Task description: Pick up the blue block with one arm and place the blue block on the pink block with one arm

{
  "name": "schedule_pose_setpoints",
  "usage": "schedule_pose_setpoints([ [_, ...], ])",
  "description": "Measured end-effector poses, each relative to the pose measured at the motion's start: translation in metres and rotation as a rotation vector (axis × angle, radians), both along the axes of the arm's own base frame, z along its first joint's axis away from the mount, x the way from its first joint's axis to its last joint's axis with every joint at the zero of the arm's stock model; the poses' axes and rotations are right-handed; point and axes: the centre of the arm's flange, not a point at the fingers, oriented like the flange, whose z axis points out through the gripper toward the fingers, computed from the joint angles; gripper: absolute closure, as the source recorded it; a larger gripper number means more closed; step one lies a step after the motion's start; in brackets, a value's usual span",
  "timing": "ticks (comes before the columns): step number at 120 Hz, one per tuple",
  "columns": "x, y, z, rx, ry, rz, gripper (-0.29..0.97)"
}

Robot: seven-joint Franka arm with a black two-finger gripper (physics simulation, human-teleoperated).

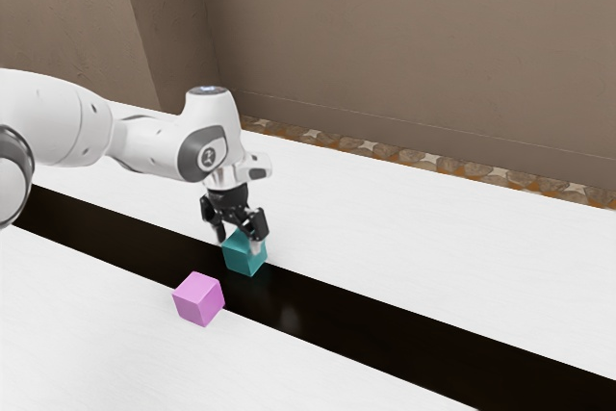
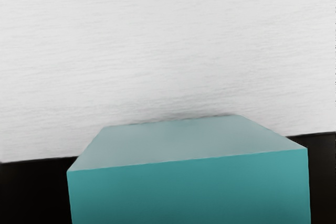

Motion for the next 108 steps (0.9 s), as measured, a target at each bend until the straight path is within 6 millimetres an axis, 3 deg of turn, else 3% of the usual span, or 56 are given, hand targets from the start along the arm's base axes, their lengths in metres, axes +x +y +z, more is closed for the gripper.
schedule_pose_setpoints([
  [77,-0.005,-0.007,-0.011,0.004,-0.063,0.083,0.00],
  [108,-0.009,-0.007,-0.016,0.005,-0.080,0.085,0.08],
])
